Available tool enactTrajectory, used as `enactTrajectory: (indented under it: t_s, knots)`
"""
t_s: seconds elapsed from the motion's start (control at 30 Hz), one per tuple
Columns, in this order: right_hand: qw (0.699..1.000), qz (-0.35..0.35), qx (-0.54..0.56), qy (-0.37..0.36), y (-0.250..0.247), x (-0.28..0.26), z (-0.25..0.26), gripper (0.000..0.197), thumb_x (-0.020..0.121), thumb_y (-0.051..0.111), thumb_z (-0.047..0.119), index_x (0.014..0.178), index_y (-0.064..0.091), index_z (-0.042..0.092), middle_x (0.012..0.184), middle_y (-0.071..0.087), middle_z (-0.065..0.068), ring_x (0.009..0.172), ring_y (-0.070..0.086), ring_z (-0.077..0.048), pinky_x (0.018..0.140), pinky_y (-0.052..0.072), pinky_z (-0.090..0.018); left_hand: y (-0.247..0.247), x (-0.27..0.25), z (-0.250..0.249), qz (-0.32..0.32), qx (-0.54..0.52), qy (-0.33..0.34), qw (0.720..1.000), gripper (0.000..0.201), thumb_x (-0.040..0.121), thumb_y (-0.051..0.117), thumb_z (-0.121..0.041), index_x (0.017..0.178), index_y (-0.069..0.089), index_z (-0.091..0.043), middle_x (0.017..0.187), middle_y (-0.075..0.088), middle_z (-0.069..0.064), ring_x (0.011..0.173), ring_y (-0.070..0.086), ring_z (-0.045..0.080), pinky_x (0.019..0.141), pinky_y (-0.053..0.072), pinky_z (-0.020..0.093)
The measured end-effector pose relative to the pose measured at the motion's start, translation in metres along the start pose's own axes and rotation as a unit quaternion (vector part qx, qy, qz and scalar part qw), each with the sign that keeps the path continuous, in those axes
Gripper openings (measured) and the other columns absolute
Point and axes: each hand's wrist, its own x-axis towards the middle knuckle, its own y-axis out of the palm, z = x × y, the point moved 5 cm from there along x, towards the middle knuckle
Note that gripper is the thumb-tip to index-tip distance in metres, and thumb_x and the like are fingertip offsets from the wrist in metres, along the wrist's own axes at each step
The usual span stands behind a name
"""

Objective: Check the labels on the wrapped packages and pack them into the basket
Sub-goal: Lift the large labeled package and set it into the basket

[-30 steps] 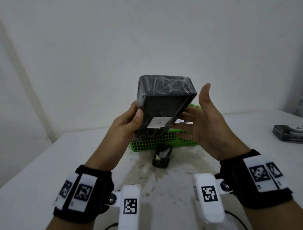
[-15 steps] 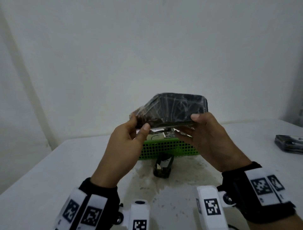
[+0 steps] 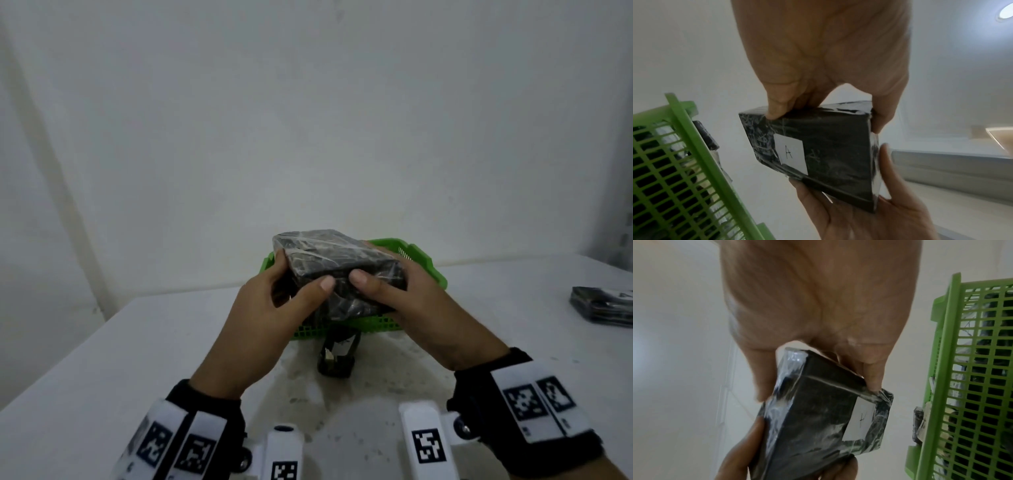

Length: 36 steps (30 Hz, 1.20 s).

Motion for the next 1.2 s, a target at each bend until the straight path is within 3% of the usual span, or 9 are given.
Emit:
enactTrajectory:
  t_s: [0.13, 0.23, 0.4, 0.6, 0.7, 0.77, 0.93, 1.07, 1.2]
  knots:
    - [0.998, -0.013, -0.069, -0.009, 0.000, 0.001, -0.001, 0.067, 0.086, 0.080, 0.044, 0.146, 0.057, 0.024, 0.135, 0.071, 0.007, 0.127, 0.066, -0.012, 0.113, 0.050, -0.045, 0.000, -0.002, 0.000, 0.005, 0.004, -0.007, 1.000, 0.070, 0.080, 0.071, -0.058, 0.140, 0.053, -0.028, 0.134, 0.065, -0.010, 0.126, 0.060, 0.008, 0.104, 0.050, 0.031]
    - [0.996, 0.017, -0.081, -0.018, 0.005, -0.001, 0.001, 0.060, 0.085, 0.074, 0.032, 0.143, 0.058, 0.025, 0.131, 0.073, 0.010, 0.123, 0.068, -0.008, 0.107, 0.054, -0.032, -0.002, -0.001, -0.001, -0.007, 0.027, -0.011, 1.000, 0.055, 0.089, 0.071, -0.042, 0.138, 0.055, -0.024, 0.129, 0.068, -0.010, 0.121, 0.064, 0.008, 0.104, 0.051, 0.038]
    - [0.994, 0.018, -0.106, -0.035, 0.005, -0.001, 0.004, 0.069, 0.080, 0.077, 0.031, 0.144, 0.055, 0.027, 0.129, 0.073, 0.015, 0.121, 0.068, -0.005, 0.105, 0.055, -0.029, -0.002, -0.004, 0.001, 0.020, 0.003, -0.021, 1.000, 0.065, 0.084, 0.068, -0.045, 0.142, 0.051, -0.023, 0.133, 0.065, -0.008, 0.125, 0.062, 0.010, 0.104, 0.051, 0.035]
    - [0.994, -0.002, -0.099, -0.037, 0.002, -0.003, 0.005, 0.075, 0.075, 0.078, 0.040, 0.145, 0.054, 0.030, 0.125, 0.071, 0.026, 0.118, 0.065, 0.007, 0.100, 0.053, -0.016, 0.002, -0.004, 0.003, 0.023, 0.029, -0.020, 0.999, 0.064, 0.086, 0.072, -0.044, 0.143, 0.051, -0.025, 0.134, 0.065, -0.011, 0.124, 0.061, 0.006, 0.105, 0.051, 0.033]
    - [0.992, -0.042, -0.112, -0.033, -0.003, -0.001, 0.001, 0.087, 0.073, 0.085, 0.058, 0.149, 0.052, 0.028, 0.134, 0.070, 0.016, 0.125, 0.064, -0.001, 0.111, 0.051, -0.036, 0.008, -0.005, 0.003, 0.029, 0.029, -0.015, 0.999, 0.071, 0.085, 0.069, -0.048, 0.148, 0.044, -0.025, 0.136, 0.062, -0.014, 0.126, 0.059, 0.005, 0.103, 0.050, 0.029]
    - [0.991, -0.046, -0.125, -0.031, -0.002, -0.002, -0.001, 0.091, 0.072, 0.083, 0.066, 0.150, 0.052, 0.030, 0.139, 0.067, 0.013, 0.130, 0.061, -0.005, 0.115, 0.047, -0.043, 0.009, -0.004, 0.002, 0.009, 0.035, -0.007, 0.999, 0.064, 0.089, 0.069, -0.045, 0.145, 0.047, -0.026, 0.133, 0.065, -0.014, 0.124, 0.061, 0.004, 0.103, 0.051, 0.031]
    - [0.993, 0.015, -0.114, -0.020, 0.004, -0.003, -0.001, 0.079, 0.085, 0.081, 0.037, 0.154, 0.046, 0.025, 0.138, 0.068, 0.012, 0.128, 0.064, -0.005, 0.112, 0.051, -0.036, 0.002, -0.005, 0.003, 0.001, 0.003, -0.013, 1.000, 0.058, 0.090, 0.064, -0.044, 0.141, 0.052, -0.020, 0.131, 0.066, -0.012, 0.124, 0.061, 0.006, 0.103, 0.051, 0.027]
    - [0.990, 0.015, -0.134, -0.031, 0.003, -0.003, 0.001, 0.083, 0.079, 0.080, 0.037, 0.154, 0.046, 0.025, 0.137, 0.069, 0.014, 0.126, 0.065, -0.004, 0.111, 0.051, -0.036, -0.001, -0.003, 0.003, 0.012, 0.020, -0.018, 1.000, 0.055, 0.090, 0.071, -0.039, 0.140, 0.053, -0.021, 0.131, 0.067, -0.008, 0.122, 0.063, 0.008, 0.103, 0.052, 0.033]
    - [0.993, -0.001, -0.114, -0.039, 0.004, -0.004, 0.007, 0.066, 0.079, 0.073, 0.039, 0.142, 0.058, 0.027, 0.124, 0.074, 0.021, 0.117, 0.068, 0.002, 0.102, 0.054, -0.021, 0.002, -0.004, 0.003, 0.026, 0.014, -0.021, 0.999, 0.060, 0.089, 0.067, -0.041, 0.143, 0.049, -0.021, 0.137, 0.063, -0.008, 0.128, 0.059, 0.009, 0.106, 0.049, 0.035]
